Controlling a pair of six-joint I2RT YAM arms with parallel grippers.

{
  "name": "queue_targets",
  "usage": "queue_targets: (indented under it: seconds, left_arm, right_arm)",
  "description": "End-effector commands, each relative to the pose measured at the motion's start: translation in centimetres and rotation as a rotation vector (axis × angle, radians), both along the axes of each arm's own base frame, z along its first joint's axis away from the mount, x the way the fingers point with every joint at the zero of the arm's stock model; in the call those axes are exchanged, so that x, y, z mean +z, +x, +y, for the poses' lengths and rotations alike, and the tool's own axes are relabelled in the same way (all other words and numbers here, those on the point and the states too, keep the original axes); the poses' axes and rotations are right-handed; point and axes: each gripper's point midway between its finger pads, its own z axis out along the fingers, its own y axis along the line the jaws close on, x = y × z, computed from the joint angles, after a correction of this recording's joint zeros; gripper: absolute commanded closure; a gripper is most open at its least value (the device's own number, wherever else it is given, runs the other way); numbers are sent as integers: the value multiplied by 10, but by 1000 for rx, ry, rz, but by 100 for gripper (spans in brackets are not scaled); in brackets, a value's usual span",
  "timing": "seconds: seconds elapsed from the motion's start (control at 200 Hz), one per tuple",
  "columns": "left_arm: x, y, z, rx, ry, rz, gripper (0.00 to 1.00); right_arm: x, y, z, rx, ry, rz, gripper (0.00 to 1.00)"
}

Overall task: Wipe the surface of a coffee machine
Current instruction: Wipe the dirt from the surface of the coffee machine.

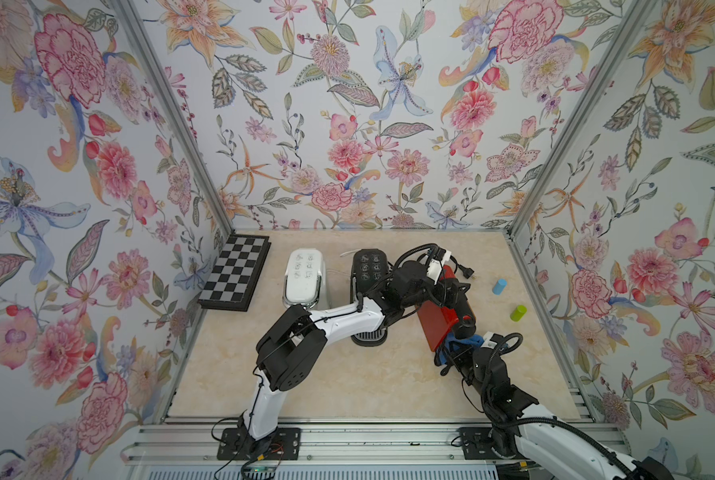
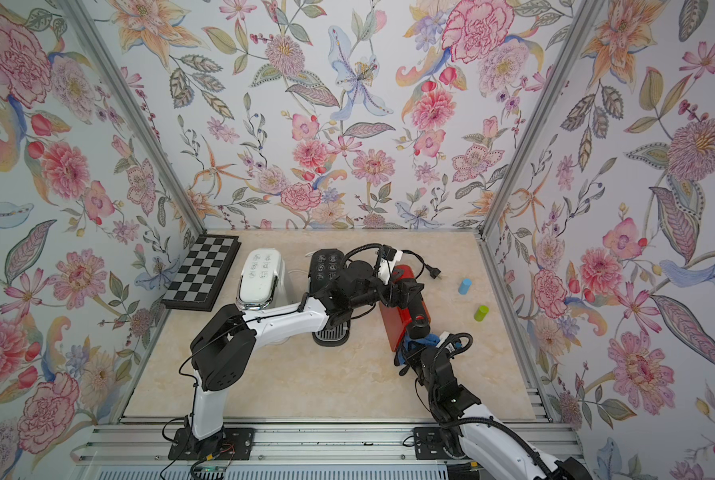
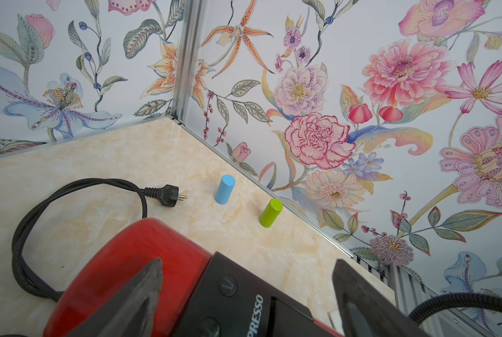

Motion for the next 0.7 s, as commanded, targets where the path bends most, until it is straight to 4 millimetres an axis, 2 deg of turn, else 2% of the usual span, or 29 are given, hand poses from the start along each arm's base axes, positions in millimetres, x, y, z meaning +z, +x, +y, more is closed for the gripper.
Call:
queue_targets:
  seconds: [0.0,0.135,0.245,0.49,0.69]
  left_arm:
    - [-73,-13,5,-23,165,154,8]
    - [-72,-12,3,-24,163,155,8]
    - [-75,-11,3,-24,169,160,8]
    - [-78,-13,7,-19,172,162,8]
    - [-76,-12,7,-18,168,160,8]
  right_arm:
    - [-16,-1,-3,-1,-54,46,100]
    - [-28,-2,-5,-16,-79,83,100]
    - [-26,-4,-9,-27,-87,75,100]
    - [4,-1,-20,-60,8,-71,100]
    - [21,-3,-24,-72,102,-137,100]
